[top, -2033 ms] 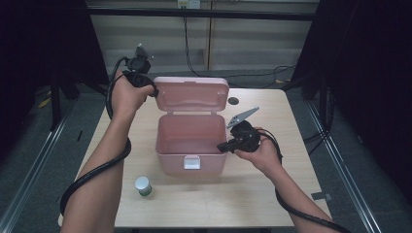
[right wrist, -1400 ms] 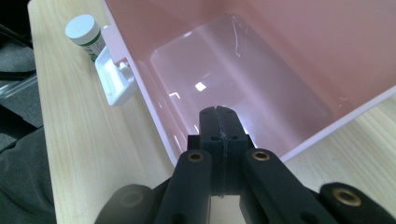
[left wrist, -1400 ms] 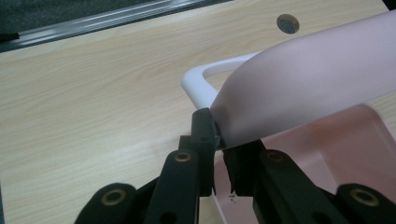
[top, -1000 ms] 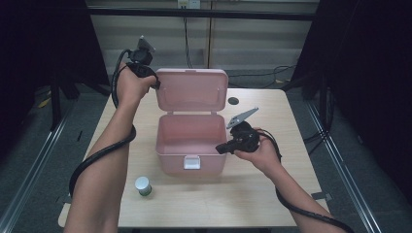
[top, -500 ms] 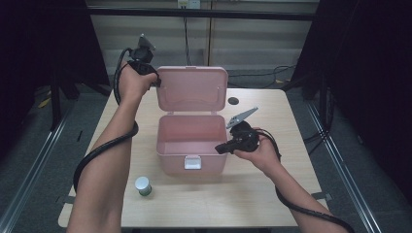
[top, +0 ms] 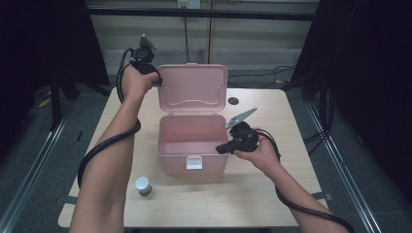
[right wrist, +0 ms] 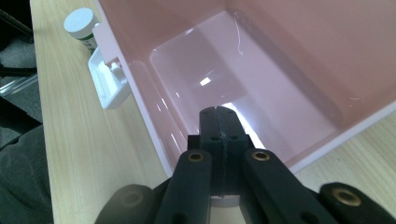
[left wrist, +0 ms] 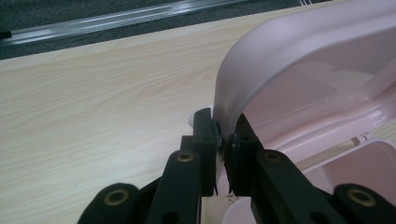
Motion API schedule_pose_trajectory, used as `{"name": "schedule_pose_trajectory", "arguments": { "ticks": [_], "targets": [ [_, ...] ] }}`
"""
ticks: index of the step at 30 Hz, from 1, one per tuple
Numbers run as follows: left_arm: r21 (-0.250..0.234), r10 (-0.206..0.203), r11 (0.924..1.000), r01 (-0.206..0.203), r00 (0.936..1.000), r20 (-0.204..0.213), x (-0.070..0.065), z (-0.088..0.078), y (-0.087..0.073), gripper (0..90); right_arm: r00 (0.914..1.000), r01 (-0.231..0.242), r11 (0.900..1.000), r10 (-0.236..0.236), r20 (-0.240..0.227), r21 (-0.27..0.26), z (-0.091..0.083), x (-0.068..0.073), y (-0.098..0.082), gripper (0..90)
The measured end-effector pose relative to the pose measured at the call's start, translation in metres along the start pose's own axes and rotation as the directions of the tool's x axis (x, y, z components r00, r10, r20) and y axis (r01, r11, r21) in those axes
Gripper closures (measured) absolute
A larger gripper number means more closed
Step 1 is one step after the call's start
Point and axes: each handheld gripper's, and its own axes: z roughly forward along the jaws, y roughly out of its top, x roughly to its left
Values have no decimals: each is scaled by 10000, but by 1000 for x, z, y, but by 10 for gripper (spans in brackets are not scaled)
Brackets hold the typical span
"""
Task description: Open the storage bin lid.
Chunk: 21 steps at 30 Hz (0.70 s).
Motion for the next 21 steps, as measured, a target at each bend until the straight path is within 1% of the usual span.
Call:
{"name": "schedule_pose_trajectory", "arguments": {
  "ticks": [4,5,6,8,9,11,14,15,17,18,19,20,21],
  "targets": [
    [-35,21,10000,-21,10000,36,3,4,2,843,10000,32,10000,-32,-29,-7,0,0,0,900],
    [-78,-43,10000,43,10000,47,3,6,2,843,10000,50,10000,-50,-29,-13,0,-1,0,900],
    [-79,-15,10000,15,10000,52,4,7,3,843,10000,60,10000,-60,-37,-8,0,-1,0,900],
    [-127,-137,9998,139,9999,89,6,10,3,844,10000,61,10000,-61,-11,10,0,0,0,900],
    [-102,-103,9999,104,9999,110,6,10,4,844,9999,102,9999,-102,-18,-6,0,-1,0,900],
    [-116,-183,9998,184,9997,131,7,13,5,844,10000,-21,10000,21,-53,-3,0,0,0,900],
    [-63,-213,9998,214,9997,132,9,16,6,844,10000,50,10000,-50,-49,2,0,0,0,900],
    [-69,-226,9997,227,9996,143,10,18,7,844,9999,139,9999,-139,-48,-17,0,-1,0,900],
    [-73,-257,9996,258,9996,144,10,20,7,844,10000,44,10000,-44,-65,-14,0,-1,0,900],
    [-48,-214,9998,215,9997,104,11,21,8,844,10000,61,10000,-62,-71,-32,0,-1,0,900],
    [-58,-273,9996,274,9996,116,11,22,8,844,9999,47,10000,-48,-102,-80,0,-1,-1,900],
    [-27,-220,9998,220,9997,82,11,23,8,844,9999,92,9999,-93,-114,-117,0,-1,-1,900],
    [-30,-281,9996,281,9996,83,11,24,8,844,9998,125,9998,-126,-130,-129,0,-2,-1,900]
  ]
}}
